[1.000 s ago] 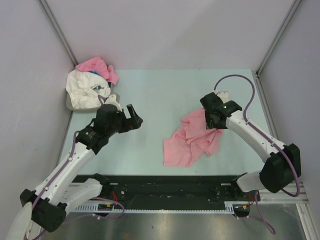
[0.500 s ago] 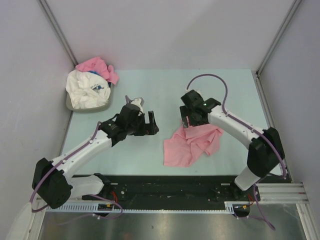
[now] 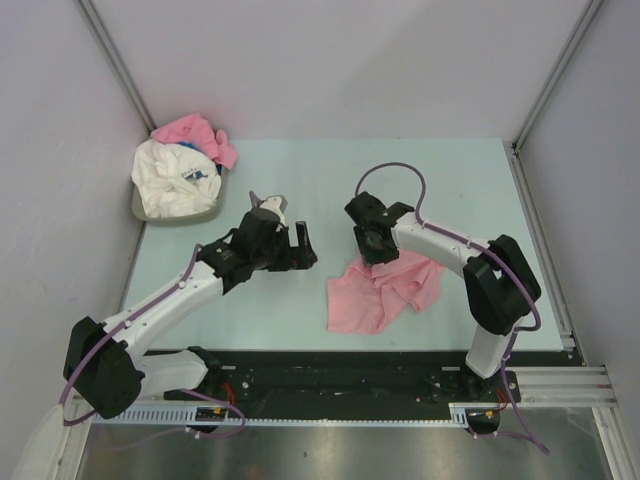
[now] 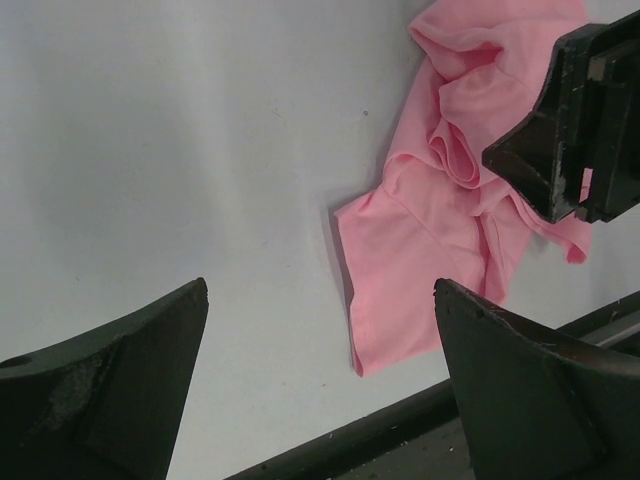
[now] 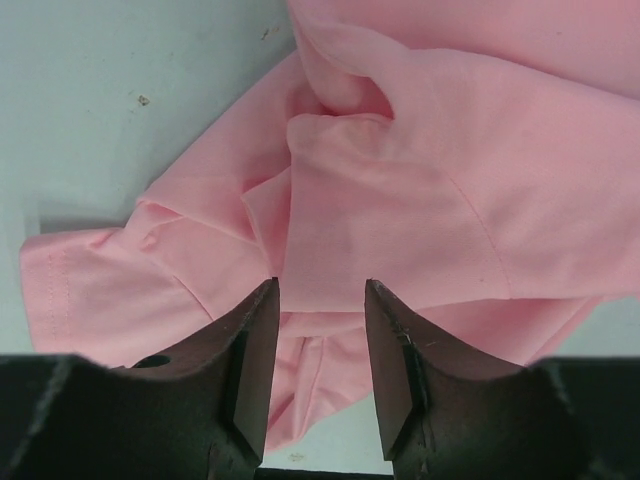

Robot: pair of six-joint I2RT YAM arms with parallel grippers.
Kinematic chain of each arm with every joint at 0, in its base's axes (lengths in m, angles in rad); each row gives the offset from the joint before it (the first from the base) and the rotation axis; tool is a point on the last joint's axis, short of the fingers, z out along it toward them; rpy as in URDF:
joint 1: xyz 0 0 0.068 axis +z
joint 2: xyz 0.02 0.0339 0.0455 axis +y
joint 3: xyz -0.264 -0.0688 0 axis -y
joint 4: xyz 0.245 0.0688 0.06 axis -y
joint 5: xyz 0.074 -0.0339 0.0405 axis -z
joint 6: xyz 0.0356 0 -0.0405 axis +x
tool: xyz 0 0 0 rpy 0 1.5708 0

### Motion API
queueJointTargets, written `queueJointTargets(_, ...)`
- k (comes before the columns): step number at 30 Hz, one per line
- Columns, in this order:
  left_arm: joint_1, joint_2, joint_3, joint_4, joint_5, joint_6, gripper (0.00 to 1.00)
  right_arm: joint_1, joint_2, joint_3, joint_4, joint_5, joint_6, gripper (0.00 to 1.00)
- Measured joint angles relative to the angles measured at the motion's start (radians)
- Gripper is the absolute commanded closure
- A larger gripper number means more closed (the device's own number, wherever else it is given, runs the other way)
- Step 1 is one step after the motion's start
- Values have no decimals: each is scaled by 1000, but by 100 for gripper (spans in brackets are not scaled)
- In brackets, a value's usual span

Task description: Fold and stack the t-shirts

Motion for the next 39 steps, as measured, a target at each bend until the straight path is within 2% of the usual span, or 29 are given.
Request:
queueJointTargets(4, 0, -4, -7, 4, -1, 0, 0, 31, 34, 0, 0, 5, -2, 58)
queueJointTargets(7, 0, -5, -10, 4, -3, 0, 0, 50, 64, 0, 2, 7, -5, 75)
queueJointTargets(15, 7, -20, -17, 4, -11, 1, 0, 53, 84, 0, 2, 50, -2, 89)
queueJointTargets(18, 10, -24, -20, 5, -11, 1, 0, 52, 84, 0, 0, 80, -2, 85)
queueJointTargets(21, 11, -24, -24, 4, -11, 0, 0, 51, 84, 0, -6, 108, -2, 100)
queueJointTargets(25, 12, -24, -29, 4, -11, 0, 0, 51, 85, 0, -10, 135, -1, 100)
queueJointTargets(27, 13, -25, -29, 5, -11, 1, 0, 51, 85, 0, -12, 145, -1, 89)
queueJointTargets(31, 13, -31, -29, 4, -12, 1, 0, 53, 86, 0, -11, 146, 8, 53)
queueJointTargets(32, 13, -32, -29, 4, -12, 0, 0, 55, 86, 0, -12, 146, 8, 49)
queueJointTargets(35, 13, -34, -29, 4, -12, 1, 0, 68, 86, 0, -12, 146, 8, 47)
queueJointTargets(39, 13, -34, -29, 4, -12, 1, 0, 86, 88, 0, -12, 145, 7, 50)
